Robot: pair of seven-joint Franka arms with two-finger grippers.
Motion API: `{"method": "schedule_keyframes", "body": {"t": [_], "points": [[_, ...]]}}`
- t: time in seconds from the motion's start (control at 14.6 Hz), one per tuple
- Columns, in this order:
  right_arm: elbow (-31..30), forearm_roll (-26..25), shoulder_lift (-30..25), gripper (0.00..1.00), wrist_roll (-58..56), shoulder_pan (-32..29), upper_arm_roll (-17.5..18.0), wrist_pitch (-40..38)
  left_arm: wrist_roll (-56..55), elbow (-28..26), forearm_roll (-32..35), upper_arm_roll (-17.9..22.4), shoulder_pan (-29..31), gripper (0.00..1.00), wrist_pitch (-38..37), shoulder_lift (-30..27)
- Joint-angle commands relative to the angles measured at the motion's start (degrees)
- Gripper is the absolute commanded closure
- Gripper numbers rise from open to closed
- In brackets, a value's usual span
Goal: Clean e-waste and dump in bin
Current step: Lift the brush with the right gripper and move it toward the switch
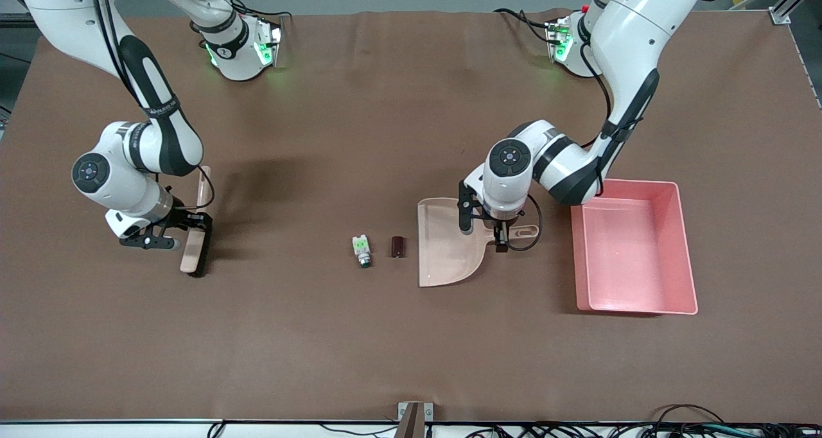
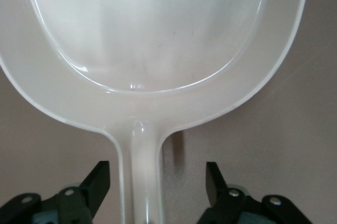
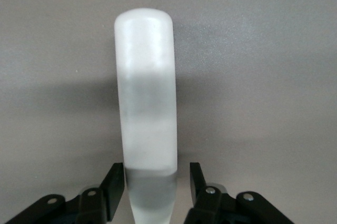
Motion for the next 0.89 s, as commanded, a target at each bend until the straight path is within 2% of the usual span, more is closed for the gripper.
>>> {"method": "schedule_keyframes", "body": {"t": [0.0,0.41,0.62,0.75,0.82], "points": [[-0.4,0.87,0.06,0.48,-0.63,-0.47,0.26,0.82,0.22,1.92,1.75,0.0,-0.59,0.22,0.0,1.35],[-0.4,0.87,0.5,0.64,-0.55,-0.56,0.26,1.35,0.13,3.42,1.75,0.09,-0.67,0.33,-0.18,2.23],[-0.4,0.87,0.5,0.8,-0.28,-0.56,0.26,1.26,0.13,3.33,1.75,0.09,-0.76,0.38,-0.26,2.32],[0.04,0.87,0.5,0.98,0.42,-0.13,0.35,0.56,0.13,3.33,1.75,0.09,-0.76,0.51,-0.35,2.32],[0.65,0.87,0.5,1.0,1.73,0.57,0.43,-0.05,0.04,3.33,1.75,0.09,-0.76,0.54,-0.35,2.32]]}}
